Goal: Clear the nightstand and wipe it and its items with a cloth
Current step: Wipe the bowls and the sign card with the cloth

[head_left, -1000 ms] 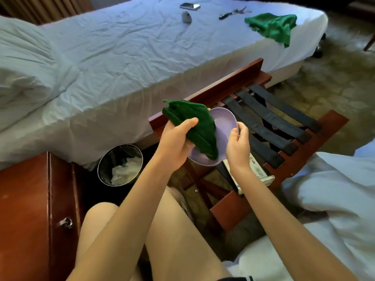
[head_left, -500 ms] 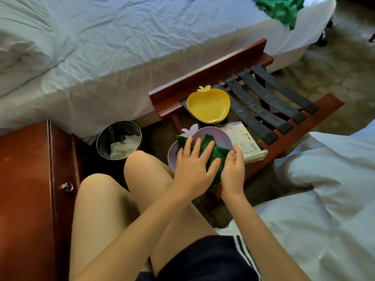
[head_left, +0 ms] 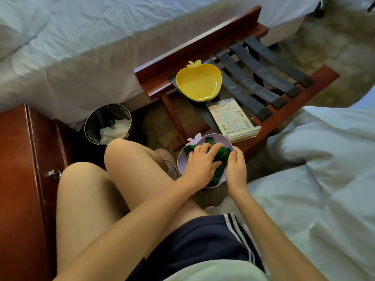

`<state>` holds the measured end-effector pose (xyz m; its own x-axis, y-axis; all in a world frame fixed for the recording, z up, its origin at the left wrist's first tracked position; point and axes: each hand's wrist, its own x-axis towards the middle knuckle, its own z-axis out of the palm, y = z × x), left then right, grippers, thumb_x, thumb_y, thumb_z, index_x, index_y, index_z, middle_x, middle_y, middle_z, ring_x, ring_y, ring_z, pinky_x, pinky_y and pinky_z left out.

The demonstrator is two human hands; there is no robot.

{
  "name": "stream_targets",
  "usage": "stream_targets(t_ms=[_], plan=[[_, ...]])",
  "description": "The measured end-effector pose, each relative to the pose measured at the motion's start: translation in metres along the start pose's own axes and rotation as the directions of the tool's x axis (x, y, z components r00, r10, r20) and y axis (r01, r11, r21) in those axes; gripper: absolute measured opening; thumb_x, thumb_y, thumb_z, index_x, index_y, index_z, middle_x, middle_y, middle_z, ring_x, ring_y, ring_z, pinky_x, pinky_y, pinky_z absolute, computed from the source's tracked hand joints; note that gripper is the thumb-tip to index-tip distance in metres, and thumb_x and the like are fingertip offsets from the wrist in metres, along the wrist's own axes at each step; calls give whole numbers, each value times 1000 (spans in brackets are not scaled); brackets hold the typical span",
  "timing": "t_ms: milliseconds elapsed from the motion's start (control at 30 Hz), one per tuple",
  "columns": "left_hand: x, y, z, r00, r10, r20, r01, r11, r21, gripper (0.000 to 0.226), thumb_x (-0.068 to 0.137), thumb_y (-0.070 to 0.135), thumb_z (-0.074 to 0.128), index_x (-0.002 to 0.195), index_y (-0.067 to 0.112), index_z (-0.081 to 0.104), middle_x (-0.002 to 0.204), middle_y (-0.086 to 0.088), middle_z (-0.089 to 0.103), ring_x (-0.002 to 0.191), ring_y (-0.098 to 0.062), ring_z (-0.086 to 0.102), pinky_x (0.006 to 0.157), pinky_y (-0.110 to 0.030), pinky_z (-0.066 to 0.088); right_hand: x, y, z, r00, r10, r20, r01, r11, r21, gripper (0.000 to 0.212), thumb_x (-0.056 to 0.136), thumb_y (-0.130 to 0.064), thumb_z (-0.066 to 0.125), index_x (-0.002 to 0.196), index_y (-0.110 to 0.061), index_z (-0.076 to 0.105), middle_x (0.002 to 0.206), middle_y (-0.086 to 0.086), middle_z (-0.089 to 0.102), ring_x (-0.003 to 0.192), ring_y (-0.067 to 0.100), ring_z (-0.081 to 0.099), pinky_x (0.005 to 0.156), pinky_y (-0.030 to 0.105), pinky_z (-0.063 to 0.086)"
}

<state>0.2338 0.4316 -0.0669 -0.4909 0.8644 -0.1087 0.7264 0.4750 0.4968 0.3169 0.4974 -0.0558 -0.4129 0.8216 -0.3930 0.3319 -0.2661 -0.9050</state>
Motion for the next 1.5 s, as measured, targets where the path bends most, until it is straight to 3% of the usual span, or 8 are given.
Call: stream_targets(t_ms=[300, 433, 633, 767, 900, 1100, 1300, 1500], plan=[[39, 18, 31, 952, 34, -304, -27, 999, 26, 25, 79, 14, 71, 103, 15, 67, 110, -7, 65, 109, -34, 57, 95, -64, 35, 43, 1, -3, 979, -70, -190, 36, 984, -177, 36, 103, -17, 29, 131, -8, 50, 124, 7, 45, 98, 8, 45, 80, 16, 35], [63, 17, 30, 932, 109, -347, -99, 994, 44, 20, 80, 17, 61, 98, 13, 69, 106, -9, 67, 106, -34, 59, 95, -67, 32, 60, 3, -8, 957, -145, -253, 87, 970, -227, 23, 100, -12, 39, 116, -4, 53, 115, 9, 53, 99, 18, 54, 70, 7, 34], [102, 17, 17, 958, 143, -247, -152, 988, -17, 31, 79, 11, 69, 109, 5, 65, 113, -16, 62, 103, -37, 57, 89, -51, 43, 81, 0, -21, 955, -245, -168, 155, 894, -421, 37, 100, -12, 39, 136, -13, 44, 139, 5, 47, 121, 22, 48, 82, 25, 35], [95, 11, 14, 965, 93, -245, -73, 993, 91, 24, 80, 15, 69, 104, 11, 70, 110, -11, 67, 105, -32, 61, 84, -49, 46, 93, -4, -19, 957, -242, -160, 149, 884, -444, 39, 101, -10, 36, 139, -12, 44, 141, 7, 45, 124, 22, 45, 77, 15, 27], [66, -15, 8, 958, 245, -151, -209, 953, 220, 35, 78, 13, 72, 112, 11, 67, 117, -14, 65, 107, -35, 61, 84, -52, 50, 97, 0, -20, 951, -272, -144, 199, 900, -388, 37, 100, -7, 38, 134, -10, 50, 135, 9, 51, 121, 22, 49, 78, 8, 27], [74, 5, 17, 936, 351, 39, -353, 926, 137, 39, 90, 20, 57, 129, 18, 58, 136, -8, 54, 128, -35, 45, 104, -58, 29, 99, 5, -25, 949, -296, -107, 262, 932, -249, 36, 100, -6, 39, 132, -10, 53, 125, 2, 53, 112, 5, 46, 78, -4, 33], [100, -2, 19, 943, 323, -81, -272, 887, 373, 42, 86, 32, 39, 114, 20, 68, 116, -4, 67, 102, -28, 64, 87, -40, 50, 104, 8, -30, 956, -289, -43, 275, 941, -197, 35, 100, -4, 36, 131, -7, 52, 129, 4, 51, 116, 4, 42, 86, -6, 29], [97, 19, 7, 999, 28, 34, -43, 813, 580, 22, 75, 22, 57, 90, 24, 73, 86, 5, 69, 67, -16, 62, 46, -23, 37, 115, 2, -29, 958, -287, -12, 274, 923, -270, 34, 98, -2, 35, 126, -4, 54, 127, 13, 54, 111, 10, 45, 82, 4, 32]])
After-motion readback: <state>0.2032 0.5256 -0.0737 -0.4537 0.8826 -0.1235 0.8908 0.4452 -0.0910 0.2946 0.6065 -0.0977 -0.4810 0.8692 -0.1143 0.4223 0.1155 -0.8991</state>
